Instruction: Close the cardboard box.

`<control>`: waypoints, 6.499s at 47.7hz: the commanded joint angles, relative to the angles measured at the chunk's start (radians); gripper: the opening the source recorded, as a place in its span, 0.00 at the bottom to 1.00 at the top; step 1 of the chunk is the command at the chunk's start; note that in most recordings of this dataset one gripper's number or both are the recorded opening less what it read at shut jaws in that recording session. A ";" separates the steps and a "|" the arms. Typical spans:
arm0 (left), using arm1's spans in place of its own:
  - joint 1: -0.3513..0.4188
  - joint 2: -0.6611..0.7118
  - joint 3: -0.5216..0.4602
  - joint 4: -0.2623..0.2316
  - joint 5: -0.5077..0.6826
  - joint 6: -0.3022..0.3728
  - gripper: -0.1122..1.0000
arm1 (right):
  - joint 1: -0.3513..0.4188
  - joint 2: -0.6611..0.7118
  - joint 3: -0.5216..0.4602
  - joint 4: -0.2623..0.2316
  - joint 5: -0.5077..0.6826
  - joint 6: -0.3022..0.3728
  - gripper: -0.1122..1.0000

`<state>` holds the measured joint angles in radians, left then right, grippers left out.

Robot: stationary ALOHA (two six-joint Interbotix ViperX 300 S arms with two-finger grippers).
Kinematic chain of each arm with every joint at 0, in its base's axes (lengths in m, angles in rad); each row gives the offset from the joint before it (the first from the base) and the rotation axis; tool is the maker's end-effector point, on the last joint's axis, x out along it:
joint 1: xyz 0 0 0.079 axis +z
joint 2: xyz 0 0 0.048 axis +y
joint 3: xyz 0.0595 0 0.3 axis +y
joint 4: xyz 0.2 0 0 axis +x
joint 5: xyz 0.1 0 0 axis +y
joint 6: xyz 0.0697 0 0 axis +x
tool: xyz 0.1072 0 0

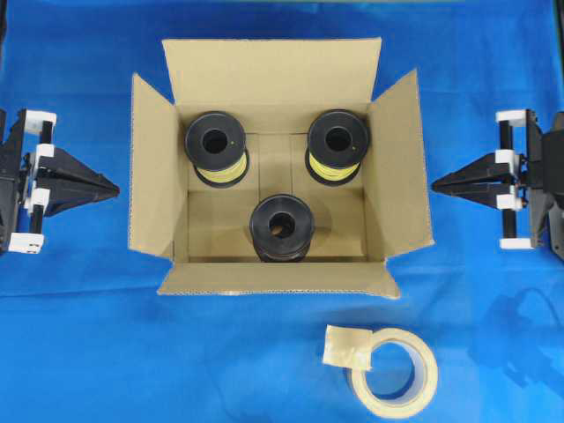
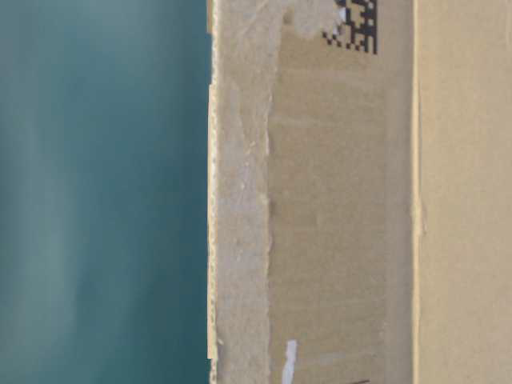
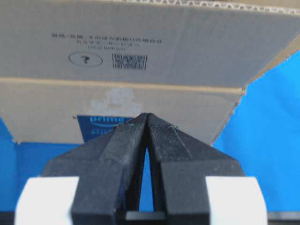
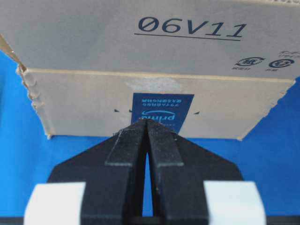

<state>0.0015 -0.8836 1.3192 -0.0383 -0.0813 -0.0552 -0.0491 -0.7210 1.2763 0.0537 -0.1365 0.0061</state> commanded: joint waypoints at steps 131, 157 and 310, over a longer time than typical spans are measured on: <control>0.253 1.000 -0.716 0.003 -0.328 0.193 0.10 | -0.015 0.646 -0.434 0.037 -0.264 0.000 0.10; 0.258 1.025 -0.713 0.003 -0.330 0.189 0.10 | -0.014 0.627 -0.436 0.037 -0.253 0.000 0.10; 0.249 0.824 -0.799 0.002 -0.112 0.184 0.10 | 0.094 0.446 -0.298 0.158 -0.066 0.000 0.10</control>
<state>0.2408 0.0031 0.5645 -0.0353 -0.2301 0.1304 0.0460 -0.2715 0.9956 0.2086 -0.1963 0.0077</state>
